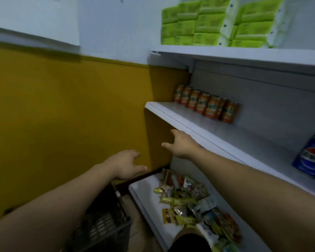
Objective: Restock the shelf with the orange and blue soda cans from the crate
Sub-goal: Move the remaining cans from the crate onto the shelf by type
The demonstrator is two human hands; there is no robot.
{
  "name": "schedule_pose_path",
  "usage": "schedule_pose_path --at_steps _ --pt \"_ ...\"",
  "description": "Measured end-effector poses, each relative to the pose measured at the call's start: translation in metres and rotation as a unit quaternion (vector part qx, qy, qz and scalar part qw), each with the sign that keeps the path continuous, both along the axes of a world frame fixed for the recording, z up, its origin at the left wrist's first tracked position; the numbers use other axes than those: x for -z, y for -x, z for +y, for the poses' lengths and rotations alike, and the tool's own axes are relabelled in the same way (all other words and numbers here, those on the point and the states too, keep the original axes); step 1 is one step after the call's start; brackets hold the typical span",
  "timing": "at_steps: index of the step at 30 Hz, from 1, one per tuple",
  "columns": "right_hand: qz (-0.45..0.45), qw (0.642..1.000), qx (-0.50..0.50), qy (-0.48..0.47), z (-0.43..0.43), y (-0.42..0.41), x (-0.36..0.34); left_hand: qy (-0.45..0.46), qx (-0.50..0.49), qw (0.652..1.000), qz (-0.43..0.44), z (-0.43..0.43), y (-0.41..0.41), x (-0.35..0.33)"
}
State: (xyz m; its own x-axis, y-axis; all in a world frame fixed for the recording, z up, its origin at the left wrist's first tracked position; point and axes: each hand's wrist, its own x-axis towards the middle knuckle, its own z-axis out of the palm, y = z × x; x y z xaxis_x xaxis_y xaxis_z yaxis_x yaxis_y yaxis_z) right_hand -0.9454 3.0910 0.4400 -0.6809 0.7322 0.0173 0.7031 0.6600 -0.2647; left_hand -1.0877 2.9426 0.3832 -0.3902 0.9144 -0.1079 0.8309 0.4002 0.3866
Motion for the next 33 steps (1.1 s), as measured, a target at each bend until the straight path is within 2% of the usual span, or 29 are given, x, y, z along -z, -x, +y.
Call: schedule_pose_path --at_steps 6,10,14,20,25,33 --pt "-0.058 0.988 -0.141 0.039 -0.032 0.109 0.054 0.057 -0.129 0.988 -0.057 -0.076 0.064 0.051" --pt "-0.094 0.971 -0.196 0.096 -0.049 0.173 0.100 0.108 -0.194 0.966 -0.131 -0.118 0.099 0.092" --pt "-0.141 0.946 -0.246 0.155 -0.065 0.222 0.153 0.123 -0.266 0.944 -0.154 -0.149 0.114 0.140" --pt "-0.193 0.920 -0.277 0.202 -0.080 0.278 0.245 0.142 -0.320 0.902 -0.252 -0.173 0.146 0.216" --pt "-0.257 0.893 -0.268 0.253 -0.078 0.319 0.335 0.116 -0.344 0.851 -0.378 -0.171 0.187 0.279" --pt "-0.292 0.878 -0.231 0.299 -0.093 0.356 0.485 0.094 -0.409 0.788 -0.450 -0.174 0.247 0.400"
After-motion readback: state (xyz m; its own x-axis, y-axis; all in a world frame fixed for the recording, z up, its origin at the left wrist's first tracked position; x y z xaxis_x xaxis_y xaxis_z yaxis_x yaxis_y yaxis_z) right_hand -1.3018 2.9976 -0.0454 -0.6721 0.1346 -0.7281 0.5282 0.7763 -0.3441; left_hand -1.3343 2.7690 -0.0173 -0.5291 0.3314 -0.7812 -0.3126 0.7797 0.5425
